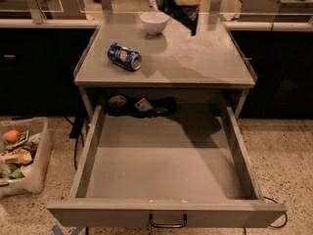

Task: Pick blue chip bag from top drawer and place on counter

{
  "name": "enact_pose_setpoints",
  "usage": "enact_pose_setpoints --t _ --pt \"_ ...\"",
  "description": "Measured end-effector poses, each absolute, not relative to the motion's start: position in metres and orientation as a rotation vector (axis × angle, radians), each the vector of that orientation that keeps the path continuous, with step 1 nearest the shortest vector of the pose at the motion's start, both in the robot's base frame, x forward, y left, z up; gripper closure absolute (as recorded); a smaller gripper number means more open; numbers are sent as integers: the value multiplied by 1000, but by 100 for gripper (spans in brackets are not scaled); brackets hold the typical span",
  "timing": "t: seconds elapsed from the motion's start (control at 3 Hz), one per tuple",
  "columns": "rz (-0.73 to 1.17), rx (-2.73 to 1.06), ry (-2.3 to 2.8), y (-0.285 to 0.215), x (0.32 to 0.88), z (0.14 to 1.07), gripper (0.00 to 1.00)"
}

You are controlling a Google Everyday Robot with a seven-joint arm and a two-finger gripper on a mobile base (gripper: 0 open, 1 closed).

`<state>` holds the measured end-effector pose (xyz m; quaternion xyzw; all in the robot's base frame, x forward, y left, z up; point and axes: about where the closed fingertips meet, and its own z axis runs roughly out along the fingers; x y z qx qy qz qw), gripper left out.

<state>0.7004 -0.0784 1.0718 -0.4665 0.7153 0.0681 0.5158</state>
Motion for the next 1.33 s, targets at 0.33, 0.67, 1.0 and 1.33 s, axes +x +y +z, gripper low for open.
enact_pose_setpoints --t 0.33,0.67,1.0,1.33 --pt "109 -1049 1835 -113 759 1050 100" --pt "145 -978 1913 -131 794 1029 100" --pt "213 -962 1978 -137 805 999 100" --pt "327 -995 2026 -132 802 962 100"
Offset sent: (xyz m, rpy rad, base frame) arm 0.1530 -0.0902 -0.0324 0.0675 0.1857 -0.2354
